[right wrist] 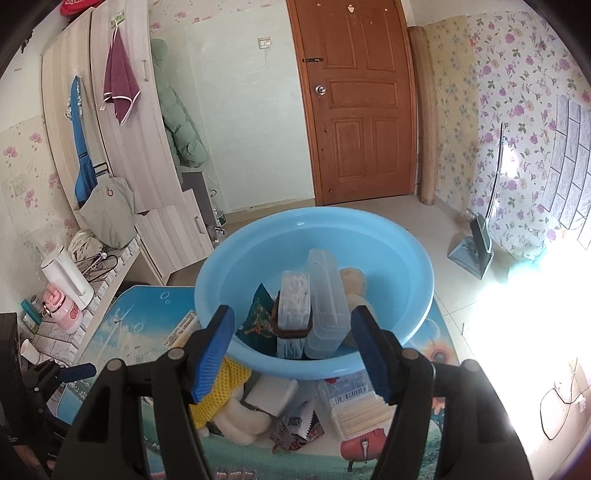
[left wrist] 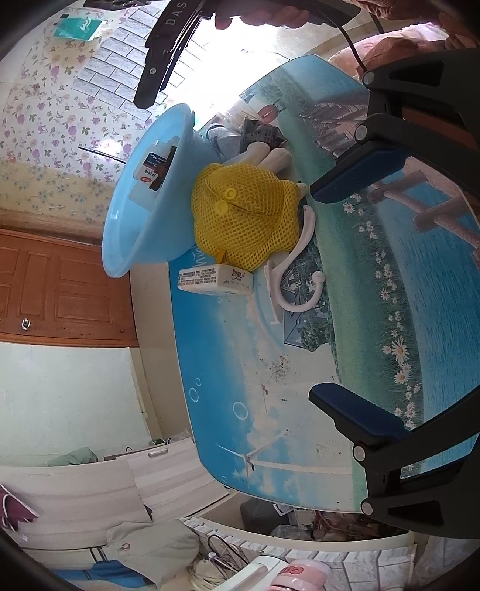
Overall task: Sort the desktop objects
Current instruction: 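Withdraw both tools from the basin toward the table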
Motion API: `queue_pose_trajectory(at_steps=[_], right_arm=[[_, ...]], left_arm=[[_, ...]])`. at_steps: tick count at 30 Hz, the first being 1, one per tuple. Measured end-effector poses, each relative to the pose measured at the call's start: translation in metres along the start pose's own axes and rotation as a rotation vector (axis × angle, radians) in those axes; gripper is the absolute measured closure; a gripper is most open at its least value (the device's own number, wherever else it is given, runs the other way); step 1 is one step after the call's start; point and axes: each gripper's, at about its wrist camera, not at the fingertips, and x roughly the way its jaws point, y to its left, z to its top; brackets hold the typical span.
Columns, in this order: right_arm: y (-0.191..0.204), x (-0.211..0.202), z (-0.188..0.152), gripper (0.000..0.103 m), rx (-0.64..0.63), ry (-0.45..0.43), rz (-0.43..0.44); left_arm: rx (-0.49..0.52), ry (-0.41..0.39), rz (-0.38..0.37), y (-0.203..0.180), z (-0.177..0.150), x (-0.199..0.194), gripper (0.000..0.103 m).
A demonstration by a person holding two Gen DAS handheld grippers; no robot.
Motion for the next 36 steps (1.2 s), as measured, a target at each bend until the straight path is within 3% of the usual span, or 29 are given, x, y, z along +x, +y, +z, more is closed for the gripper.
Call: queue_pose_trajectory(at_steps=[10, 22, 36], right_arm=[[0.015, -0.004, -0.036, 0.038, -0.045, 0.075, 0.04], [0.0, 0.008, -0.086, 0.038, -0.014, 0.199, 0.031], [-0.018, 0.01, -0.098, 0.038, 0.04, 0.222, 0.021]], left_arm=[[-0.031, 0.025, 0.006, 0.004, -0.014, 0.002, 0.005], [-0.027, 0.045, 0.005, -0.002, -0.018, 0.011, 0.005], [-0.041, 0.055, 0.015, -0.002, -0.018, 0.016, 0.005]])
